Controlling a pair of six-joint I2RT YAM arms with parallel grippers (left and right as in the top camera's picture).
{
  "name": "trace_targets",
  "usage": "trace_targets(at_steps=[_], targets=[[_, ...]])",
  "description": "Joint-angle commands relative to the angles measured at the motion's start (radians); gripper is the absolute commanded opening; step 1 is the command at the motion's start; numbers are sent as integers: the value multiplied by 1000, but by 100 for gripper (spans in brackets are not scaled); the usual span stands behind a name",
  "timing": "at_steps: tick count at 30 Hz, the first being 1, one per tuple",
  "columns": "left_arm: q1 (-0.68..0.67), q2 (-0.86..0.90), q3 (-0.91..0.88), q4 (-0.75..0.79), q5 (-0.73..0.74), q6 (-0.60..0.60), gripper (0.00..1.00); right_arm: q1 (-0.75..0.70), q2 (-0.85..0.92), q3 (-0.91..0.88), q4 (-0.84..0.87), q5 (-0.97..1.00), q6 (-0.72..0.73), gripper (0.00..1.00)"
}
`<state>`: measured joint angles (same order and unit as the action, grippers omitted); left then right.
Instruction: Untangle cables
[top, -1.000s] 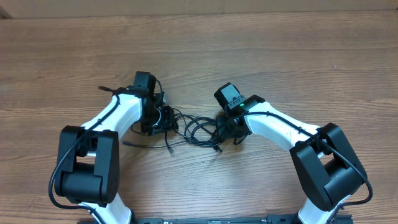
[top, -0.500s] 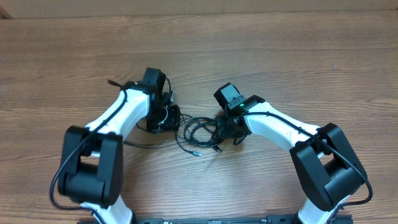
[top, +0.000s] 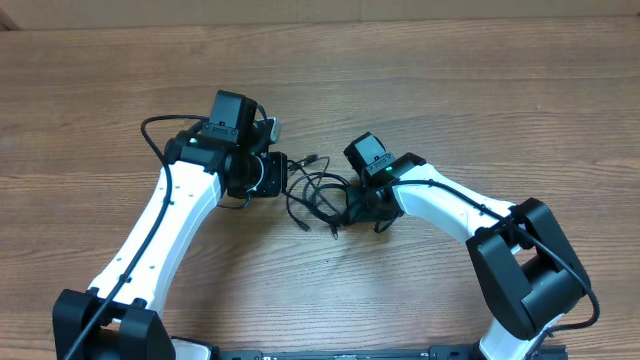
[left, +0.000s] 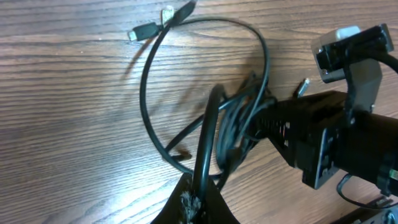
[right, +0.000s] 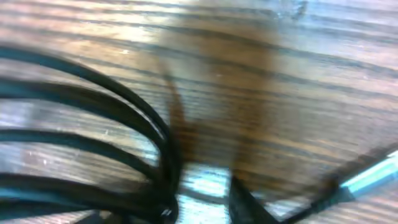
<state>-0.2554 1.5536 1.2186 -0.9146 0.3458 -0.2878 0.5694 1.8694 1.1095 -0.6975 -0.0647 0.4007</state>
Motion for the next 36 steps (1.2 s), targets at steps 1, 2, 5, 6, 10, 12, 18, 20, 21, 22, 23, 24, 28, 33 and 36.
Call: trace_targets(at_steps=[1, 2, 5, 6, 10, 12, 18, 20, 21, 22, 23, 24, 28, 33, 36], targets=[[12, -41, 23, -13, -34, 11, 4, -14, 57, -59, 5, 100, -13, 46], [12, -41, 23, -15, -34, 11, 4, -14, 57, -58, 22, 113, -21, 56], [12, -41, 23, -16, -34, 11, 4, -14, 57, -58, 46, 113, -60, 67], [12, -41, 23, -17, -34, 11, 4, -14, 57, -58, 51, 113, -63, 71], [12, -40, 23, -13, -35, 12, 4, -14, 57, -58, 78, 113, -97, 85], [12, -39, 23, -8, -34, 12, 4, -14, 57, -58, 91, 111, -117, 88], [12, -37, 23, 0, 26, 12, 4, -14, 57, -44, 90, 108, -120, 89], [12, -37, 22, 8, 50, 12, 4, -14, 57, -31, 91, 108, -129, 89], [12, -37, 22, 12, 58, 11, 4, -14, 57, -24, 92, 106, -139, 89], [12, -37, 22, 14, 63, 12, 4, -14, 57, -17, 93, 104, -145, 89], [12, -37, 22, 16, 67, 12, 4, -14, 57, -10, 95, 105, -145, 89], [12, -37, 22, 18, 67, 11, 4, -14, 57, -1, 97, 105, -151, 89], [12, -37, 22, 18, 67, 11, 4, -14, 57, 31, 90, 77, -189, 89], [12, -37, 22, 18, 68, 11, 4, -14, 57, 51, 84, 18, -233, 82], [12, -37, 22, 18, 99, 11, 4, -14, 57, 51, 83, 10, -236, 81]])
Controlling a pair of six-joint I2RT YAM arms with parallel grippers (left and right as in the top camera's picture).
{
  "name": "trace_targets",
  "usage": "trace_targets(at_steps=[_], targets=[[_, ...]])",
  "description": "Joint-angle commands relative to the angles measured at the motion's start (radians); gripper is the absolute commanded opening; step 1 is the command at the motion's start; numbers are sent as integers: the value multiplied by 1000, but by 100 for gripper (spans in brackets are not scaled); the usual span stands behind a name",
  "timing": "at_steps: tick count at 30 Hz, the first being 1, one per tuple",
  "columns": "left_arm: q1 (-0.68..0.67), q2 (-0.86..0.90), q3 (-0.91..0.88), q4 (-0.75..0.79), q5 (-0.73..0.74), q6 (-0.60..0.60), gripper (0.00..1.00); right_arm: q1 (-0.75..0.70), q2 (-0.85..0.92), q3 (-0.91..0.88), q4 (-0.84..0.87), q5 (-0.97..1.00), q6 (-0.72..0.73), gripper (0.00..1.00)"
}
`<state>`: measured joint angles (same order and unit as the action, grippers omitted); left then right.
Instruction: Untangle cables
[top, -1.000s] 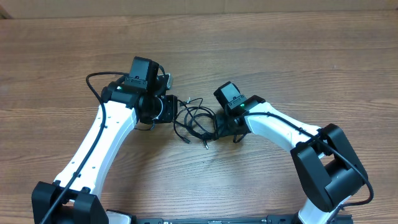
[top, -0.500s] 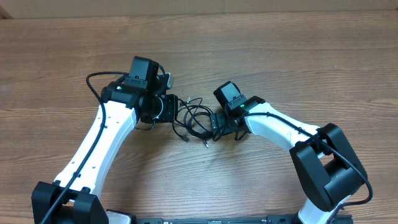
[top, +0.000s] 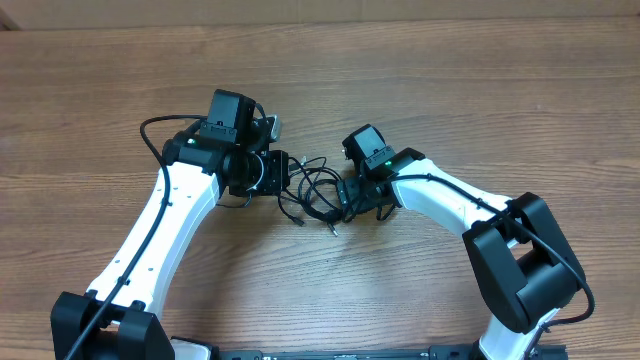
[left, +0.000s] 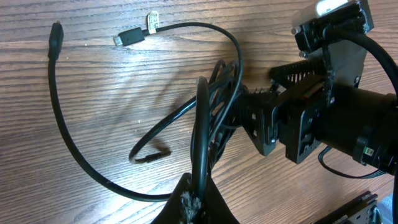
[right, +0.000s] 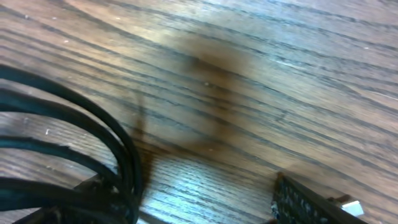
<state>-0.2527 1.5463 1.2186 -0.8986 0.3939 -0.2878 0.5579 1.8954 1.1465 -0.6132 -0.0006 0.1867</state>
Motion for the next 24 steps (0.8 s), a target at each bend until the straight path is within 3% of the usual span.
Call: trace_targets(at_steps=[1, 16, 20, 24], targets=[[9, -30, 22, 2, 64, 11, 4, -3, 30, 14, -1, -58, -26, 81], [11, -30, 22, 89, 427, -16, 4, -61, 11, 14, 45, -85, -5, 82], [11, -30, 22, 130, 542, -16, 4, -85, 11, 14, 68, -142, -8, 87], [11, -30, 22, 153, 561, -16, 4, -93, 8, 19, 58, -286, -107, 87]])
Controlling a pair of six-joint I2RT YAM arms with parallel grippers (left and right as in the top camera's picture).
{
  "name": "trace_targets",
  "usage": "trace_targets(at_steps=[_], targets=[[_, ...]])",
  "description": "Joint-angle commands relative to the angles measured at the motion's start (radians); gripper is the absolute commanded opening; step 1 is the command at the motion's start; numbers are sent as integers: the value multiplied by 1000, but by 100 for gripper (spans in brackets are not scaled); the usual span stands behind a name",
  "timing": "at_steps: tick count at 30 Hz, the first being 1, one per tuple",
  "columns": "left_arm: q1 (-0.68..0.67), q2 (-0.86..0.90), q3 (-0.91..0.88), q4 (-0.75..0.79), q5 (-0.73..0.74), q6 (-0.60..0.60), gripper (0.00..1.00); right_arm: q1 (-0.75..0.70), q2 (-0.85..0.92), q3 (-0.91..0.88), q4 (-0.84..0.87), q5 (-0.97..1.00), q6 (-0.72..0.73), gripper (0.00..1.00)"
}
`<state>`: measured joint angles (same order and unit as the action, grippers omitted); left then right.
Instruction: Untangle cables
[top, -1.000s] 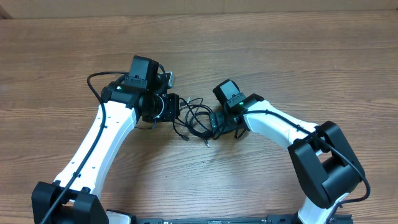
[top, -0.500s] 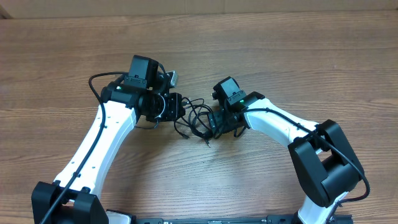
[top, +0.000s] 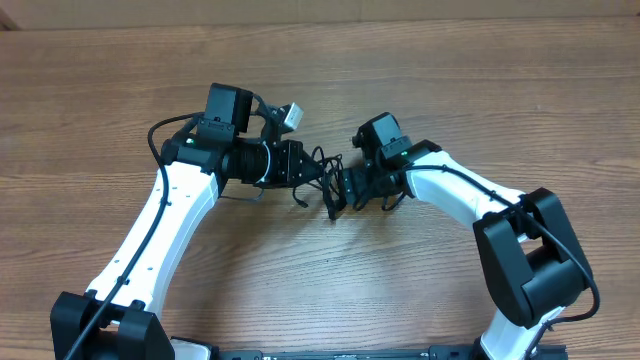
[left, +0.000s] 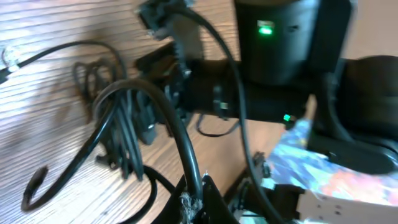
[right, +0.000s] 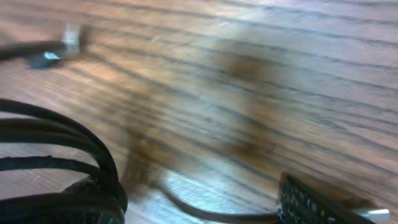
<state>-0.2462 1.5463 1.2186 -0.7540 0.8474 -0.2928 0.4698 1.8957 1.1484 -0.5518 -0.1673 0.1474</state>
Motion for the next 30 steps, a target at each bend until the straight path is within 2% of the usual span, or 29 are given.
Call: trace_targets(at_steps=[1, 7, 10, 18, 24, 27, 30], targets=[[5, -30, 22, 8, 107, -11, 4, -10, 5, 21, -6, -152, -78, 86], [5, -30, 22, 8, 108, -10, 4, -84, -2, 35, 35, -457, -77, 86], [5, -30, 22, 8, 108, -11, 4, -119, -2, 35, 35, -539, -68, 86], [5, -30, 22, 76, 212, -26, 4, -118, -1, 5, 22, -504, -39, 82], [5, -30, 22, 92, 280, -29, 4, -117, -1, -31, 105, -373, 134, 84], [5, -30, 22, 93, 296, -29, 4, -116, -1, -31, 180, -437, 190, 89], [5, -30, 22, 93, 296, -29, 4, -116, -1, -31, 235, -521, 230, 89]])
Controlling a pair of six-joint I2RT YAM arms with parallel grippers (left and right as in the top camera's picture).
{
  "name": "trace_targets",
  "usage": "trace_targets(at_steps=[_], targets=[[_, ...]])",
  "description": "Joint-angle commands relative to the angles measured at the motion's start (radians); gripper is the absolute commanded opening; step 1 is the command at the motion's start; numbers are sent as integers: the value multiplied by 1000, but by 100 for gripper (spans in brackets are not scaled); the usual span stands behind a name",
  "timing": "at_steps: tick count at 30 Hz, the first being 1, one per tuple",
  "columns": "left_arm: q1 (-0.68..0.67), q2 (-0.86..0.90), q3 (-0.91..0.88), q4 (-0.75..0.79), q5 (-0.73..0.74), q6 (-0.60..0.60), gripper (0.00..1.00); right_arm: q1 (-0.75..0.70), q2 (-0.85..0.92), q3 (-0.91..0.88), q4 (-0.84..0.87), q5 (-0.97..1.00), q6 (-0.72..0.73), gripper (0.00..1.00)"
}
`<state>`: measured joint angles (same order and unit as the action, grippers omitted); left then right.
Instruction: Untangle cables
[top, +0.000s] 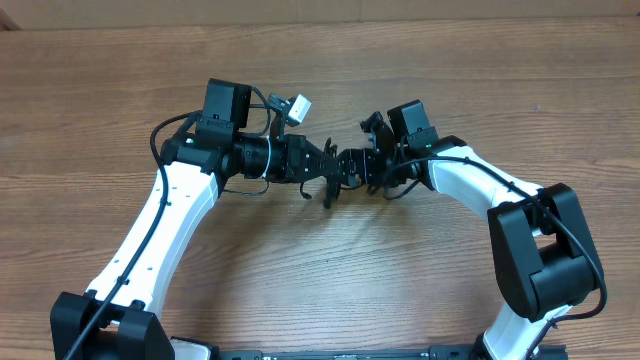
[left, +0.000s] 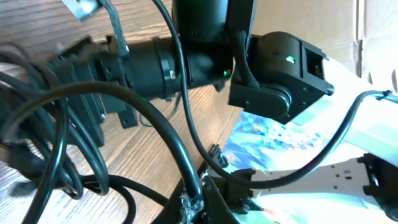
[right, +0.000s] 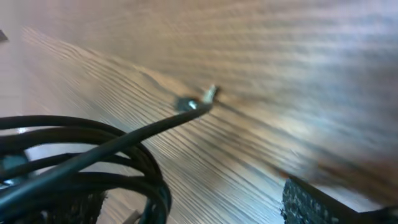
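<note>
A knot of thin black cables (top: 333, 172) hangs between my two grippers, above the wooden table (top: 320, 80) at its middle. One loose end (top: 327, 200) dangles below the knot. My left gripper (top: 316, 166) is shut on one black cable (left: 180, 149), pinched at the fingertips (left: 198, 198), with more loops (left: 37, 124) to the left. My right gripper (right: 186, 208) faces it from the right, jaws apart. The black strands (right: 124, 155) lie against its left finger, and its right pad (right: 311, 202) is bare. A plug end (right: 198, 102) sticks out over the wood.
The right arm's black wrist and white link (left: 273, 68) fill the left wrist view, close ahead. Each arm's own black lead (top: 160, 135) loops beside it. Cardboard (top: 320, 10) runs along the table's far edge.
Both grippers have moved toward the far side and closer together, and the right wrist has turned. The cable knot between them sits higher, with one end hanging down.
At first the cables lay spread on the table between the grippers, the left one shut on a strand. Then the right gripper was in among the loops with its jaws apart. Later both held the bunched cables off the wood, and now higher.
</note>
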<state>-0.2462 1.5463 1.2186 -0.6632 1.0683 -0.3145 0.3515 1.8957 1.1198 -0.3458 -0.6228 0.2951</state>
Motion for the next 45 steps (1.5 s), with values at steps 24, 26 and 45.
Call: trace_targets(at_steps=[24, 26, 45], targets=[[39, -30, 22, -118, -503, 0, 4, 17, 80, -3, -38, 110, 256, 4], [75, -30, 22, -182, -652, -1, 4, -8, 80, -3, -79, 111, 259, 4], [219, -30, -33, -324, -1038, -88, 19, -123, 79, 8, -421, 498, 206, 4]])
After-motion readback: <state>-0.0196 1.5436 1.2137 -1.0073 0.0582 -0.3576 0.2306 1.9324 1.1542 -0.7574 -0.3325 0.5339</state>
